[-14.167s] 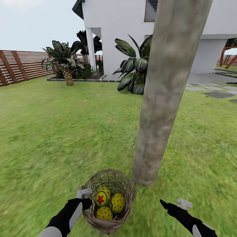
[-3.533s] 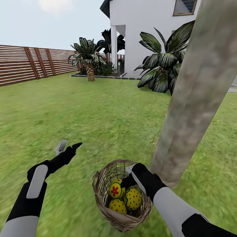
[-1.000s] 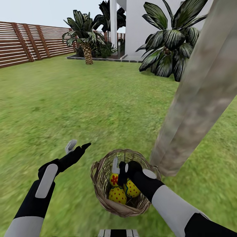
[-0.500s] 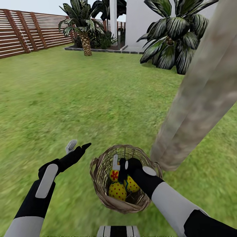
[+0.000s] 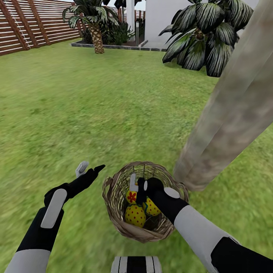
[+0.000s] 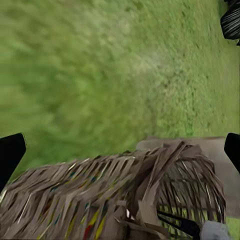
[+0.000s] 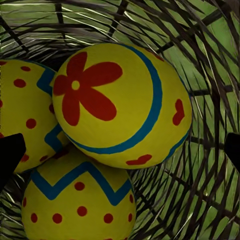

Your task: Take the three Easter eggs out of the wicker basket on the lawn in the garden, then place them on the lawn next to a single tree (choose any tree) so that all three eggs are next to the same tree and none are left in the basket.

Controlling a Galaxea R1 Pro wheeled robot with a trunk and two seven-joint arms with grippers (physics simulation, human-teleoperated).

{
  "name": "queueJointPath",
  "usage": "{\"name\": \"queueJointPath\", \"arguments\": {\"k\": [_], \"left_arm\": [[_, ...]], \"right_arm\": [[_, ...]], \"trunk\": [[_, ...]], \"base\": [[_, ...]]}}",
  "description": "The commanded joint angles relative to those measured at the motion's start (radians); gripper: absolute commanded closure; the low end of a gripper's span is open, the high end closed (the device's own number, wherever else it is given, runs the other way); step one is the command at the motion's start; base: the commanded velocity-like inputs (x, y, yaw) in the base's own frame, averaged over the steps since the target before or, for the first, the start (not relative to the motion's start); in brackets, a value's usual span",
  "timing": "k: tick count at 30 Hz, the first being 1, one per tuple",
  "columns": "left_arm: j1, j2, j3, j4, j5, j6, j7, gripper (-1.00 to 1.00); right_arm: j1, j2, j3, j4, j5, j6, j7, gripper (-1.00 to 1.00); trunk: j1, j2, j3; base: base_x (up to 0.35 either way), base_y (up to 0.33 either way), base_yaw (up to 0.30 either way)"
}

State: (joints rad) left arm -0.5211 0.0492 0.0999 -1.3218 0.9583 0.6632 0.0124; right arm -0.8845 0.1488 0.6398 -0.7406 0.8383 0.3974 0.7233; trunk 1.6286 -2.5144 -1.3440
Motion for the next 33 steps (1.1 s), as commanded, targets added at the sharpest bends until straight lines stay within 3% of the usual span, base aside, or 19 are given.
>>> {"name": "queueJointPath", "arguments": {"k": [1, 16, 22, 33], "left_arm": [[0.0, 0.0, 0.001, -0.001, 0.005, 0.006, 0.001, -1.0], [0.0, -0.001, 0.0, -0.001, 0.005, 0.004, 0.001, -1.0], [0.0, -0.002, 0.0, -0.001, 0.005, 0.004, 0.001, -1.0], [0.0, -0.002, 0.0, -0.001, 0.005, 0.004, 0.001, -1.0]], "right_arm": [[-0.001, 0.001, 0.001, -0.002, 0.007, 0.003, 0.004, -1.0], [-0.001, 0.003, 0.001, -0.046, 0.011, 0.011, -0.02, -1.0], [-0.001, 0.003, 0.001, -0.049, 0.011, 0.012, -0.094, -1.0], [-0.001, 0.003, 0.001, -0.047, 0.018, 0.016, -0.106, -1.0]], "trunk": [[0.0, -0.001, -0.005], [0.007, -0.004, -0.063], [0.007, -0.004, -0.063], [0.01, -0.006, -0.09]], "base": [[0.0, 0.0, 0.0], [0.0, 0.0, 0.0], [0.0, 0.0, 0.0], [0.0, 0.0, 0.0]]}}
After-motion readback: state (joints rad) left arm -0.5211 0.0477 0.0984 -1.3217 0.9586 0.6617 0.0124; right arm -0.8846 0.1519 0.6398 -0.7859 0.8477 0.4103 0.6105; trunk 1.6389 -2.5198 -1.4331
